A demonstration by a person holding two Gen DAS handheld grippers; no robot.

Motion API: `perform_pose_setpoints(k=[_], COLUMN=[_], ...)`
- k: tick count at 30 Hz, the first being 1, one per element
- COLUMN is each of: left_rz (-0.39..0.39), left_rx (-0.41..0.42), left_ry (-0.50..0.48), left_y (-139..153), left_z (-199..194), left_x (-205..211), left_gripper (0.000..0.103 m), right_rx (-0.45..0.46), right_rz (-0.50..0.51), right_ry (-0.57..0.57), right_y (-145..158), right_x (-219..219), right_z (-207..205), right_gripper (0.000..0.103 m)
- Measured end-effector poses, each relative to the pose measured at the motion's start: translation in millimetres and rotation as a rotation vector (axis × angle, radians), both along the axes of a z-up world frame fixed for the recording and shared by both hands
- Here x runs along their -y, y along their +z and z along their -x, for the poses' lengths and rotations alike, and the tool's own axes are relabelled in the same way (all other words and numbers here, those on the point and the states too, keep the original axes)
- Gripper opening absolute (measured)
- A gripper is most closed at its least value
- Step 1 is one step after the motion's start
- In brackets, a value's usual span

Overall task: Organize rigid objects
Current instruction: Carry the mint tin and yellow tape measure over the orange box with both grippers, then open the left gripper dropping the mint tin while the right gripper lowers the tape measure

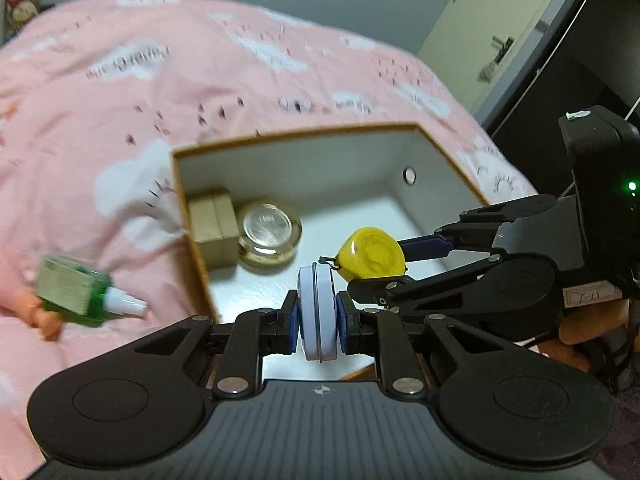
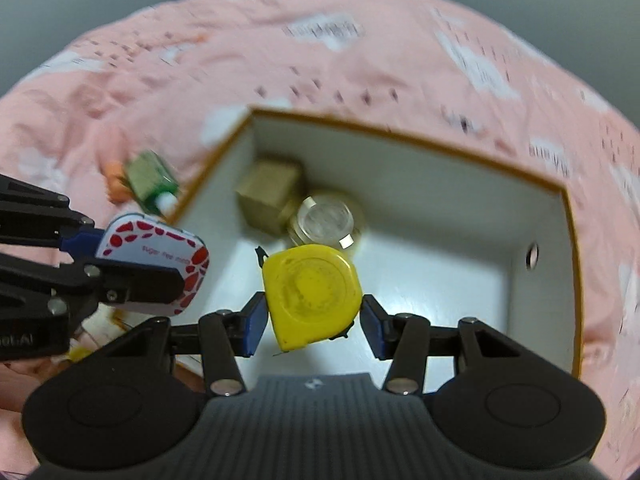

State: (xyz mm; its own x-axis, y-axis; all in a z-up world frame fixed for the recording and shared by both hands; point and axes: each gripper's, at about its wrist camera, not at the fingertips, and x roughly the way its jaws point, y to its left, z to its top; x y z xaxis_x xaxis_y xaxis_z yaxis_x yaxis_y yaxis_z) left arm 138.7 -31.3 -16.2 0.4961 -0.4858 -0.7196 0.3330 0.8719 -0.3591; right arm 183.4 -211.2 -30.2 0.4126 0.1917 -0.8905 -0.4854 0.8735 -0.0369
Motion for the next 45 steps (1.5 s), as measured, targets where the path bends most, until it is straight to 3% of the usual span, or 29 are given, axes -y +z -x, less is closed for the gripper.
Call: perform_pose_setpoints(k=[10, 21, 30, 34, 37, 40, 45], left_rz=[-0.119, -0.227, -0.331, -0.415, -0.519, -0.500, -0.383], left_rx=[-0.074, -0.135, -0.032, 0.063, 0.086, 0.087, 0.089], left_ry=[-0.062, -0.112, -0.125, -0.128, -0.113, -0.101, -0.052], left_y=[-34.9, -51.3, -51.9, -43.9, -47.1, -45.2, -30.4], left_z=[-27.5, -41.1, -32.9, -24.4, -26.0, -27.7, -29.7], left_x=[36.8, 49.7, 58.9, 62.8, 66.6, 61.1, 41.3], left_gripper=[0.021, 0.021, 0.035, 0.039, 0.036, 0.034, 0.034], right_rx=[-0.081, -0.106, -0.104, -0.104, -0.103, -0.099, -0.093], right_rz=[0.081, 0.096, 0.084, 0.074, 0.068, 0.061, 0.060], right_ry=[-0.042, -0.047, -0.052, -0.054, -0.046, -0.035, -0.022], right_y=[-40.7, -53.0, -51.9, -51.4, -50.2, -48.4, -45.7], right_x=[17.9, 19.8, 21.7, 22.8, 21.2, 17.6, 12.6], right_z=[-24.0, -28.5, -27.6, -27.6, -26.7, -24.7, -24.2], right_gripper=[0.050, 0.050, 0.050, 0.050, 0.050, 0.050, 0.050])
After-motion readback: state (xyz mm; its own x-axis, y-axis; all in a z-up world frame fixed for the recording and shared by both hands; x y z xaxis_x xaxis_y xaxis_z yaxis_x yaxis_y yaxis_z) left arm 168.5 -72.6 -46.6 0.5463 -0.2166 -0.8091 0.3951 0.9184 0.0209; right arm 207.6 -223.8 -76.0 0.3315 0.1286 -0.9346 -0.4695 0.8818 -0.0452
